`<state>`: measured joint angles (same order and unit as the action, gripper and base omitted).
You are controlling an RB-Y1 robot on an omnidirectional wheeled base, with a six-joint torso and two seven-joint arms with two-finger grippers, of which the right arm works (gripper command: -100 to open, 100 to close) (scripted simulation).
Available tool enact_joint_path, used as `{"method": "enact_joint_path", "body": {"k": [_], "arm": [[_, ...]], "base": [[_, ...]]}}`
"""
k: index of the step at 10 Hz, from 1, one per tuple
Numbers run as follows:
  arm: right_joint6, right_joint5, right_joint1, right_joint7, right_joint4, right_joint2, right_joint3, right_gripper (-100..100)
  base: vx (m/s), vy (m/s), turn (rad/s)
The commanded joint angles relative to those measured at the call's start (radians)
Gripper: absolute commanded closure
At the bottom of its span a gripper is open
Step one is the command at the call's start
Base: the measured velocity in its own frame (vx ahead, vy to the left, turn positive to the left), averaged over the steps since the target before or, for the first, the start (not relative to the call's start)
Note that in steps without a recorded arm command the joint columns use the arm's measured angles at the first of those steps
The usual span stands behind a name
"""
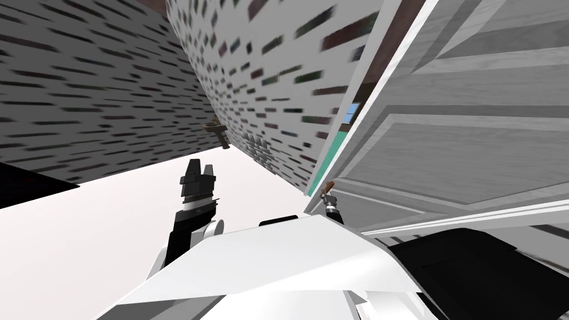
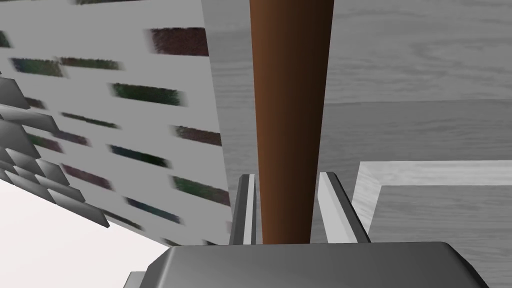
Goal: Pull the door open
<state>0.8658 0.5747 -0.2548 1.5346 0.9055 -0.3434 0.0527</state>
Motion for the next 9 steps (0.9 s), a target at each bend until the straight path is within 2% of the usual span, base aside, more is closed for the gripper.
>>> {"method": "enact_joint_path", "body": {"k": [1,4,6,7,9], "arm": [[0.008,-0.012,-0.009,0.013,0.009,-0.007,0.021,100],[0.026,-0.041,-0.033,0.045,0.030,-0.030,0.068,100],[0.035,-0.054,-0.043,0.059,0.039,-0.040,0.090,100],[0.030,-0.049,-0.038,0.052,0.041,-0.036,0.081,100],[0.045,-0.069,-0.055,0.069,0.050,-0.049,0.113,100]], "base": [[-0.249,-0.029,0.069],[-0.246,-0.015,0.069],[-0.240,0.005,0.050],[-0.110,0.016,0.008],[-0.184,-0.027,0.055]]}}
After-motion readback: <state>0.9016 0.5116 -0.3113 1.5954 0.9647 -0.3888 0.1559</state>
